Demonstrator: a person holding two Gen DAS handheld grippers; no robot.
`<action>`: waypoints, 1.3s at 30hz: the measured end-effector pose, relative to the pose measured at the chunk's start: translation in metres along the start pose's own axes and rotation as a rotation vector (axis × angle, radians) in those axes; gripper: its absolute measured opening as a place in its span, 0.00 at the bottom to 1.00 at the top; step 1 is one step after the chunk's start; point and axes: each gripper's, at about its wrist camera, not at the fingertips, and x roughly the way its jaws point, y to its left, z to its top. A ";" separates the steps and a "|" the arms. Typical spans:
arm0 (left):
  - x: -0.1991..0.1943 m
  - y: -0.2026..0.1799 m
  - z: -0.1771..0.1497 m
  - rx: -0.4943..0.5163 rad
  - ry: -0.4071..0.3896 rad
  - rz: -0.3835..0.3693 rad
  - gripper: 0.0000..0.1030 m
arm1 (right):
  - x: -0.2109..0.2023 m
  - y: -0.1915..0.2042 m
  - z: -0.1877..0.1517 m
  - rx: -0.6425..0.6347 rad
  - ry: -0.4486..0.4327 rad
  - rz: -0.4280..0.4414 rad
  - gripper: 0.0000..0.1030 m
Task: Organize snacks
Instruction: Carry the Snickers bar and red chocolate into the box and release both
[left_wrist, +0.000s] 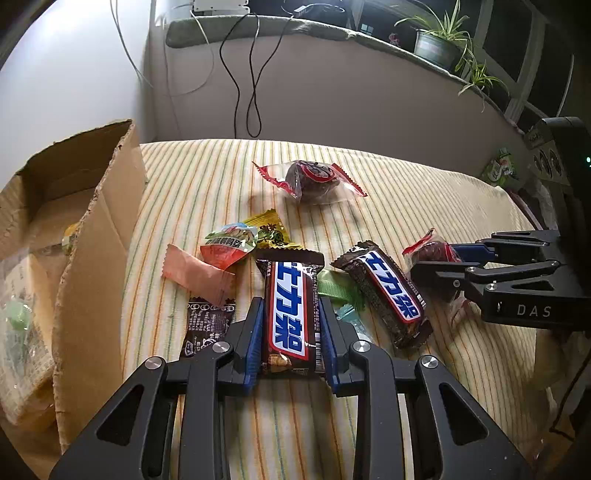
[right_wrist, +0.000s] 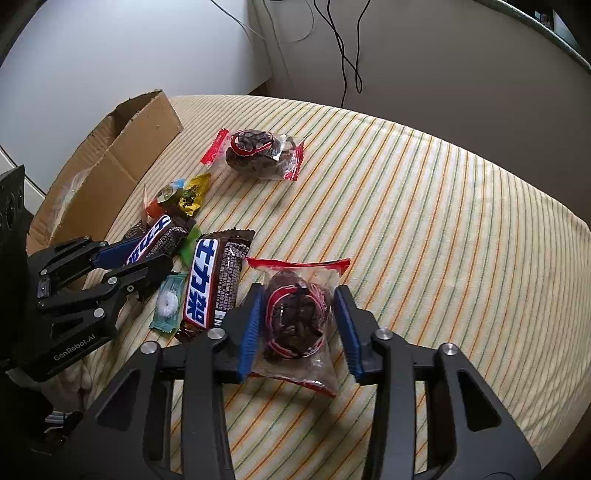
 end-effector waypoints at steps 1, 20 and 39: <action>0.000 0.000 0.000 0.001 -0.001 0.000 0.26 | 0.000 0.000 0.000 0.002 -0.001 0.002 0.36; -0.044 -0.001 0.004 -0.011 -0.105 -0.026 0.26 | -0.046 0.015 0.001 -0.027 -0.098 -0.013 0.33; -0.105 0.060 0.003 -0.095 -0.228 0.073 0.26 | -0.073 0.101 0.046 -0.172 -0.214 0.046 0.33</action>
